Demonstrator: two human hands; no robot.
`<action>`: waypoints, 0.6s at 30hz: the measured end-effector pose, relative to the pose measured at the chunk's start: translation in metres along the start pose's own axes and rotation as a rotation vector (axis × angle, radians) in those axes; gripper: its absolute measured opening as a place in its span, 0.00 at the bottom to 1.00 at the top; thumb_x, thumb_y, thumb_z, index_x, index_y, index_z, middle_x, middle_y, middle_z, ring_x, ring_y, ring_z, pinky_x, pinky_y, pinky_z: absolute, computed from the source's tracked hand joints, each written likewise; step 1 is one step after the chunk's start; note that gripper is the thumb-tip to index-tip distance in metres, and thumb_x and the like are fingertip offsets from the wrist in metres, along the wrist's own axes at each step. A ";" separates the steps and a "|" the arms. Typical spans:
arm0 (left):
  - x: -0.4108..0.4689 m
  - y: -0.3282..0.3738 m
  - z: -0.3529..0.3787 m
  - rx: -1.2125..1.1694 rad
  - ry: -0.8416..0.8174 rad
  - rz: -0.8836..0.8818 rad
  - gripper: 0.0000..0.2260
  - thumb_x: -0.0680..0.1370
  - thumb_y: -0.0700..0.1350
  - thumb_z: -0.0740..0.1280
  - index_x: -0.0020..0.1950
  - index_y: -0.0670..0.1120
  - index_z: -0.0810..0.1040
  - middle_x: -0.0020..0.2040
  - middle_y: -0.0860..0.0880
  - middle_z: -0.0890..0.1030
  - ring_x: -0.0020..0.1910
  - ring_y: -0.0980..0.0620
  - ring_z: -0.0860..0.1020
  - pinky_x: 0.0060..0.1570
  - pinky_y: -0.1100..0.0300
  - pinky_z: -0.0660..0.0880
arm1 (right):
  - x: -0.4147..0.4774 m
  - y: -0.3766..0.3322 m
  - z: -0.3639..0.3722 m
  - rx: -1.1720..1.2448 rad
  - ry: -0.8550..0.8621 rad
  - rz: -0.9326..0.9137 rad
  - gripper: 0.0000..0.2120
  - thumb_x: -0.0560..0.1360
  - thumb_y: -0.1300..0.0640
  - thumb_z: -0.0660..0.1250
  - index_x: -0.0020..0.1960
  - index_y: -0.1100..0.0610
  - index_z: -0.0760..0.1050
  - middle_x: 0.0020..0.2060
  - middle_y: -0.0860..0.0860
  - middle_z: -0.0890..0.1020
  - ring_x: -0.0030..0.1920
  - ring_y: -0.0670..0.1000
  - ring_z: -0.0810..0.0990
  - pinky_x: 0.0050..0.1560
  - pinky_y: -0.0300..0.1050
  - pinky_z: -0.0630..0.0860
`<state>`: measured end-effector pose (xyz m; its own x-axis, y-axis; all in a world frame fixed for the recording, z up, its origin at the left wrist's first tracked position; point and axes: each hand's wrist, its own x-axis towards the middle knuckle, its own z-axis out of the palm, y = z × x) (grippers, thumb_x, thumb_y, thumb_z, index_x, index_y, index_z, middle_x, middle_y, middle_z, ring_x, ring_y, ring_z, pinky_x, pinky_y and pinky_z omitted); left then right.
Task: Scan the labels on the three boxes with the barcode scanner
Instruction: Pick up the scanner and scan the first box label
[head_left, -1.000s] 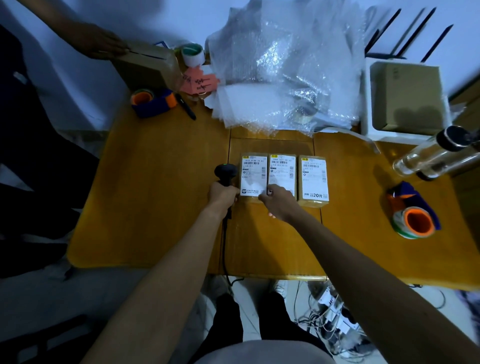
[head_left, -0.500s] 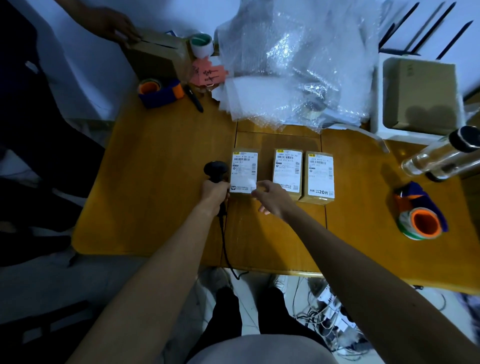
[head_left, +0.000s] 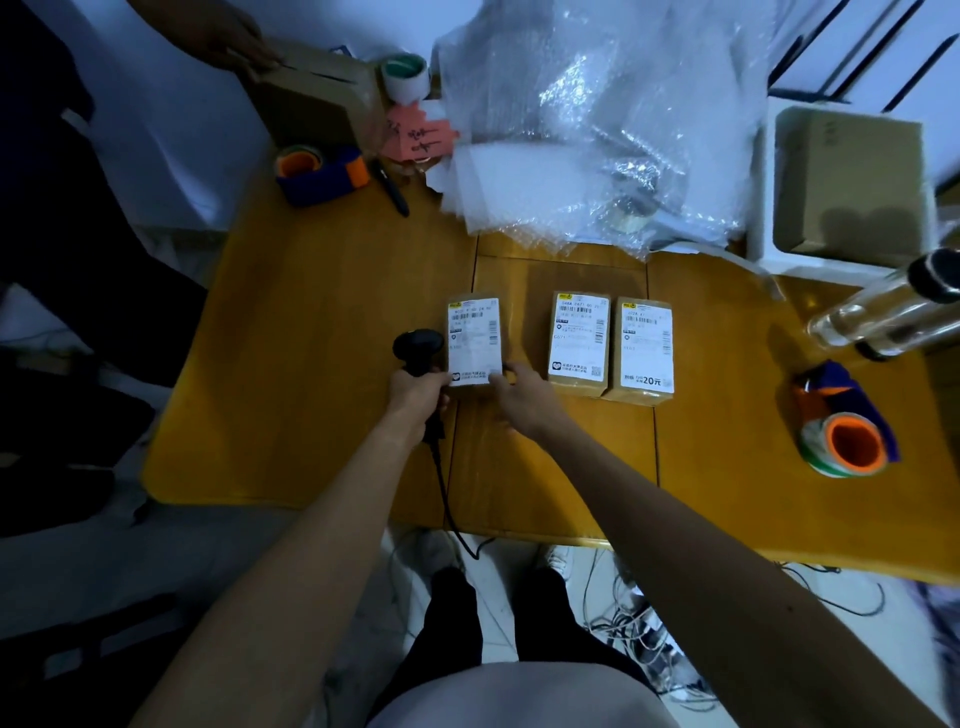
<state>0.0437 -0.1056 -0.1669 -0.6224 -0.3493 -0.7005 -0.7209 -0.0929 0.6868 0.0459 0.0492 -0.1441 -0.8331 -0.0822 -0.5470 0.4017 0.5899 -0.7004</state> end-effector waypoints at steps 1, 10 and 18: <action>-0.001 -0.002 -0.002 -0.002 -0.001 -0.007 0.04 0.79 0.38 0.71 0.47 0.43 0.77 0.42 0.45 0.82 0.31 0.53 0.75 0.31 0.61 0.74 | -0.002 0.000 0.000 0.005 0.012 0.000 0.21 0.85 0.49 0.58 0.75 0.56 0.67 0.66 0.58 0.79 0.57 0.60 0.83 0.56 0.62 0.81; -0.030 0.022 -0.005 -0.027 -0.079 0.017 0.05 0.77 0.40 0.74 0.50 0.42 0.80 0.39 0.46 0.82 0.32 0.52 0.76 0.33 0.59 0.76 | -0.013 -0.006 -0.025 0.031 0.149 -0.071 0.24 0.81 0.44 0.65 0.72 0.56 0.67 0.65 0.57 0.79 0.58 0.56 0.82 0.56 0.56 0.81; -0.062 0.048 0.019 0.048 -0.220 0.169 0.05 0.75 0.42 0.76 0.47 0.46 0.81 0.34 0.49 0.81 0.29 0.54 0.77 0.27 0.62 0.75 | -0.035 0.004 -0.075 0.379 0.097 -0.034 0.33 0.77 0.53 0.70 0.77 0.55 0.61 0.63 0.55 0.80 0.57 0.55 0.82 0.51 0.48 0.81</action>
<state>0.0416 -0.0706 -0.0946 -0.7827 -0.1443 -0.6054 -0.6113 -0.0041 0.7914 0.0488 0.1147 -0.0938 -0.8733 -0.0092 -0.4871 0.4698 0.2484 -0.8471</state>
